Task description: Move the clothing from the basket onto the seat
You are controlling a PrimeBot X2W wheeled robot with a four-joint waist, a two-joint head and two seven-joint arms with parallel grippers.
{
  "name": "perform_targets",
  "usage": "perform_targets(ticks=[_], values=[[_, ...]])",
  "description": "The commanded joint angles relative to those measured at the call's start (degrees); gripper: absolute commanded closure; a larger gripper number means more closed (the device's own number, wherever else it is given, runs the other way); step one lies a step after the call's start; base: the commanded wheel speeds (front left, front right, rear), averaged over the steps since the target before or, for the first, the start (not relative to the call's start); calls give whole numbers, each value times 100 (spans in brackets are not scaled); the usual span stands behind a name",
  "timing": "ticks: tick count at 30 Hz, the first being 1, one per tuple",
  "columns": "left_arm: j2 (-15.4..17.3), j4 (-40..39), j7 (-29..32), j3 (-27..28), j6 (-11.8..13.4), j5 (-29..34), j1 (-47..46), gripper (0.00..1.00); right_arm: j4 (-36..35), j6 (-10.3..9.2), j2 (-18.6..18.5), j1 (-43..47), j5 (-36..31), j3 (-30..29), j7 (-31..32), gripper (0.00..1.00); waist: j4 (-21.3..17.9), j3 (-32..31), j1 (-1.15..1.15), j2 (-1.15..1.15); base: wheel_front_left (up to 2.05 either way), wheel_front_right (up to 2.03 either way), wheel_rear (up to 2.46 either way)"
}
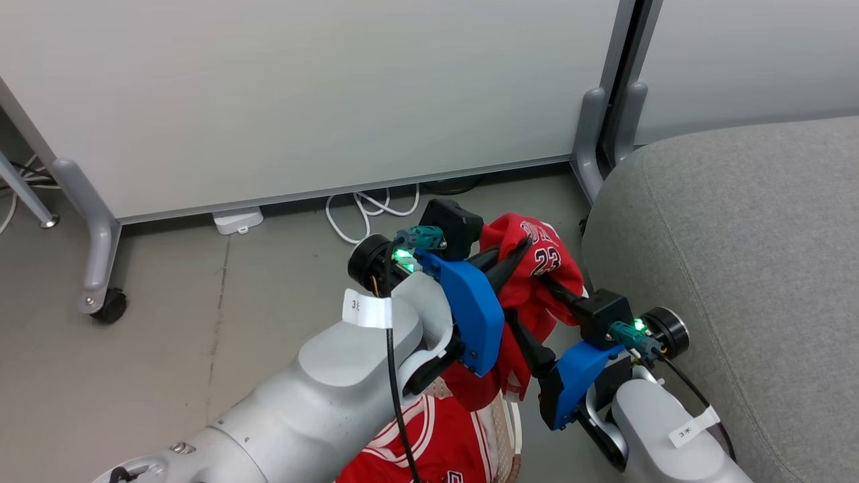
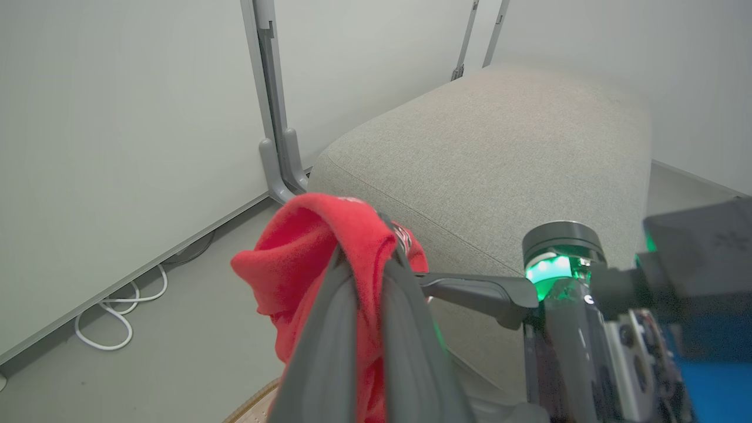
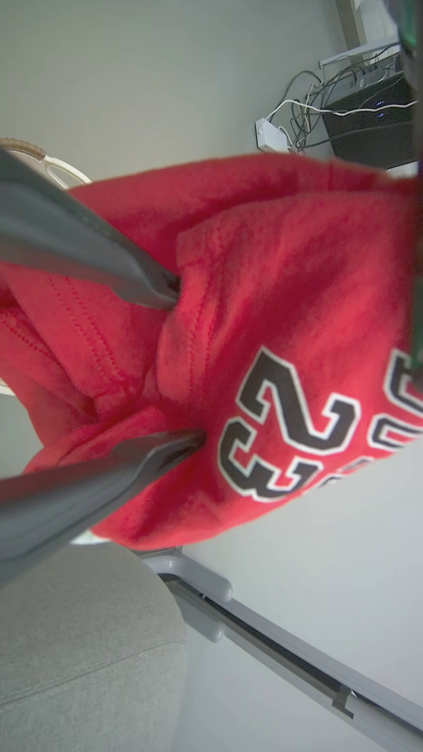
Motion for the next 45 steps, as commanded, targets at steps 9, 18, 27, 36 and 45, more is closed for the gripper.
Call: perform_targets(ticks=[9, 18, 27, 36, 45], values=[[-1, -78, -3, -37, 9, -23, -67, 100, 119, 1, -14, -202, 488, 250, -32, 40, 7, -27, 0, 0, 0, 0, 0], [-1, -90, 9, -58, 9, -6, -23, 100, 151, 1, -14, -256, 649, 298, -33, 100, -17, -41, 0, 0, 0, 0, 0], [-1, 22, -32, -65, 29, -13, 18, 100, 47, 1, -14, -142, 682, 307, -33, 100, -89, -55, 0, 0, 0, 0, 0], [0, 116, -77, -70, 39, 14, 42, 99, -43, 1, -14, -79, 636, 317, -34, 100, -129, -63, 0, 0, 0, 0, 0], [-1, 211, -202, -72, 55, 61, 61, 0, -108, 1, -14, -16, 589, 295, -34, 100, -149, -100, 0, 0, 0, 0, 0]])
